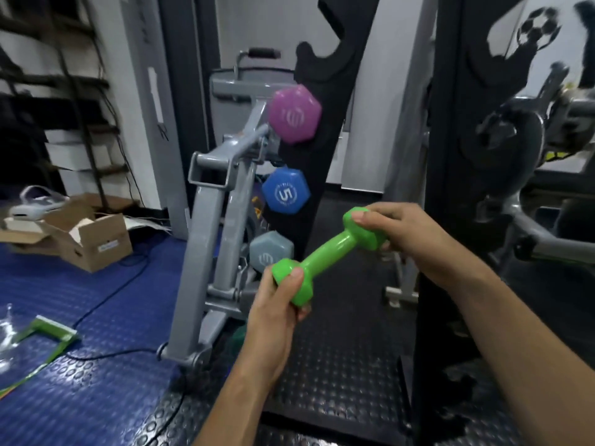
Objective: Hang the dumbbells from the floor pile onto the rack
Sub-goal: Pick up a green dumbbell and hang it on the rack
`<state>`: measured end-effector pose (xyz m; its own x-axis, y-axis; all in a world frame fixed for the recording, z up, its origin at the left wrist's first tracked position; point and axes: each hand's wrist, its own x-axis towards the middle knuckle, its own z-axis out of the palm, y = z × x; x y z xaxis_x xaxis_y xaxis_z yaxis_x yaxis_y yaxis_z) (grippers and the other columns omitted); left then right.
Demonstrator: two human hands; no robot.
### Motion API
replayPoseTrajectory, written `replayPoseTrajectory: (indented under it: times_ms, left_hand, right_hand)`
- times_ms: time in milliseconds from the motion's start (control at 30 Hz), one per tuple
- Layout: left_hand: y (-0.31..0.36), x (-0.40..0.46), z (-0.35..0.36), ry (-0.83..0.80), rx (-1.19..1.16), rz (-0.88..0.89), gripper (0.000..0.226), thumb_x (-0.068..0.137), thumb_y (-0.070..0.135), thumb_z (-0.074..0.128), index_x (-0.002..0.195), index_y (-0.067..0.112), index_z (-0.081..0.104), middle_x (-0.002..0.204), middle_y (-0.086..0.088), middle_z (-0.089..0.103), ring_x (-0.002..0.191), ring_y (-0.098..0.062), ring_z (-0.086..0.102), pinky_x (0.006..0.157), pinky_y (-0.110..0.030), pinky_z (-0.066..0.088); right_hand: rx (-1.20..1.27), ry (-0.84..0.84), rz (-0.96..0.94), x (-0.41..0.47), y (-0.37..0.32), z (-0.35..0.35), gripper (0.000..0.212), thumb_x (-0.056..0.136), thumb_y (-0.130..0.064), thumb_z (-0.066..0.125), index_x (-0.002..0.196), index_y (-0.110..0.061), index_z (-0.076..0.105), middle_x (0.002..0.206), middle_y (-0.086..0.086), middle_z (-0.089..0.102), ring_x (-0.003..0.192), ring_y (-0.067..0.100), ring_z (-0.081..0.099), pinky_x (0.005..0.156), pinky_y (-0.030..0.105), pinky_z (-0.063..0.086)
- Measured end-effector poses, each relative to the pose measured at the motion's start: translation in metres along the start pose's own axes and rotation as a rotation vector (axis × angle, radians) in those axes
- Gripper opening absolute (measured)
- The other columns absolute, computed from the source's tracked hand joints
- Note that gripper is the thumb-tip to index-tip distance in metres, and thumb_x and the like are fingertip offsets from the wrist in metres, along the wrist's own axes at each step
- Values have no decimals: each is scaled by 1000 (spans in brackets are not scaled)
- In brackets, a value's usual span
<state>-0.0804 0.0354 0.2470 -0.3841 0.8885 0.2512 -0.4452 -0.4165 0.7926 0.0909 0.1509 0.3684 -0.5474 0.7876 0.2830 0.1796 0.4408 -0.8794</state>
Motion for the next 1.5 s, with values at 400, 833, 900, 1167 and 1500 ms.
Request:
replayPoseTrajectory:
  times_ms: [400, 833, 900, 1167, 1500]
  left_hand:
    - [122, 27, 58, 181, 13, 371, 27, 88, 42, 66, 102, 20, 58, 83, 0, 55, 66, -11, 46, 60, -30, 38]
    - [231, 132, 143, 450, 627, 719, 45, 101, 47, 59, 123, 12, 41, 118, -6, 54, 99, -17, 59, 81, -31, 52]
    - [234, 145, 160, 457, 728, 710, 47, 101, 44, 60, 126, 10, 40, 119, -5, 51, 100, -18, 57, 79, -31, 46]
    - [228, 159, 180, 565, 943, 757, 51, 100, 42, 63, 129, 8, 40, 116, -2, 43, 91, -16, 53, 71, -28, 41]
    - [212, 182, 171, 552, 1104, 740, 55, 99, 45, 63, 131, 7, 40, 124, -11, 50, 100, -26, 62, 73, -33, 45]
  right_hand:
    - [191, 197, -69, 60, -89, 8, 74, 102, -68, 23, 154, -20, 46, 151, -4, 54, 130, 15, 58, 100, 38, 53]
    - [100, 134, -43, 62, -117, 13, 98, 78, -92, 18, 158, -38, 36, 161, -6, 43, 144, 19, 45, 118, 50, 40]
    - [127, 134, -37, 59, -117, 13, 90, 87, -84, 16, 160, -34, 32, 162, -6, 40, 146, 18, 43, 119, 48, 39]
    - [165, 95, -50, 56, -114, 10, 81, 95, -75, 14, 158, -30, 37, 138, -21, 50, 125, 1, 45, 106, 30, 42]
    - [158, 44, -64, 58, -108, 5, 79, 90, -78, 15, 152, -39, 43, 139, -27, 50, 131, -2, 49, 100, 25, 42]
